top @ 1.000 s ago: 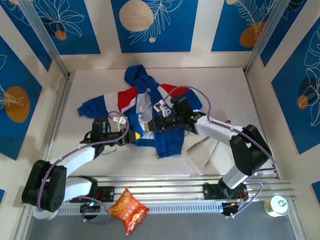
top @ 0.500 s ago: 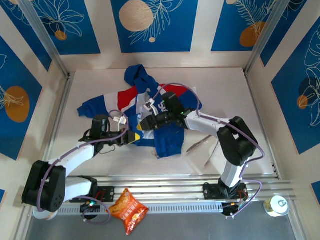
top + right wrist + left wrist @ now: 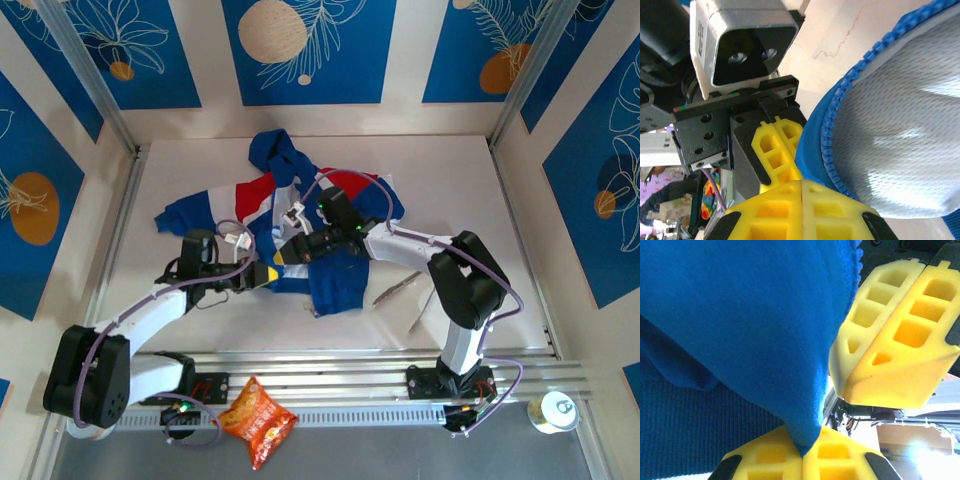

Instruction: Zip up the jacket

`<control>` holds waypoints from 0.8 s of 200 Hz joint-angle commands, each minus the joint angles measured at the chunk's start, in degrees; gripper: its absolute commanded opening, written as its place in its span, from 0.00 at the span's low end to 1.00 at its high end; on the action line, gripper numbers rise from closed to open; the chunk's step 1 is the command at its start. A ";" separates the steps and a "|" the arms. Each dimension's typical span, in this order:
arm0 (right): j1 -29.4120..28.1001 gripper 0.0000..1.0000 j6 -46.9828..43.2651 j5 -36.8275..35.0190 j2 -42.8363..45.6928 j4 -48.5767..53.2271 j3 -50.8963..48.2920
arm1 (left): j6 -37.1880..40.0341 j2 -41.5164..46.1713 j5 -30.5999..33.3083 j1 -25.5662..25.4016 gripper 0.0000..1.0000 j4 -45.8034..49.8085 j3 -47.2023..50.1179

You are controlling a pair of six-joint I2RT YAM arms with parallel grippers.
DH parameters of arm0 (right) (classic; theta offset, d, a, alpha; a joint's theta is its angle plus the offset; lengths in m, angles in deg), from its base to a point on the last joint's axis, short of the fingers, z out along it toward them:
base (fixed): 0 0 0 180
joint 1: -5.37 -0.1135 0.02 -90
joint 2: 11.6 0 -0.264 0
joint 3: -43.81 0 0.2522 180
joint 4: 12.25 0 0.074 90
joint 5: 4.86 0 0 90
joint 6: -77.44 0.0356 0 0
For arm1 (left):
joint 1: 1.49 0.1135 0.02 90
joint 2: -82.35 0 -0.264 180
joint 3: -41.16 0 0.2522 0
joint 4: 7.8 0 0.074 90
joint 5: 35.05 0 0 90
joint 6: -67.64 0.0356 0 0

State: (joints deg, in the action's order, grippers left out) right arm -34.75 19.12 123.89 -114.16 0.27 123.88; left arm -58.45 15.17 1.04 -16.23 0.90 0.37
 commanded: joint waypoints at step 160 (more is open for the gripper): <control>-0.63 0.00 13.88 -19.21 1.51 10.20 2.05 | -2.05 11.64 18.47 0.60 0.57 6.03 -0.39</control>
State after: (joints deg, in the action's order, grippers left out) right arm -35.44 28.78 107.08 -114.14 7.16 126.35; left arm -59.98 23.15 13.80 -16.21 3.48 0.65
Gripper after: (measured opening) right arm 0.050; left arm 0.557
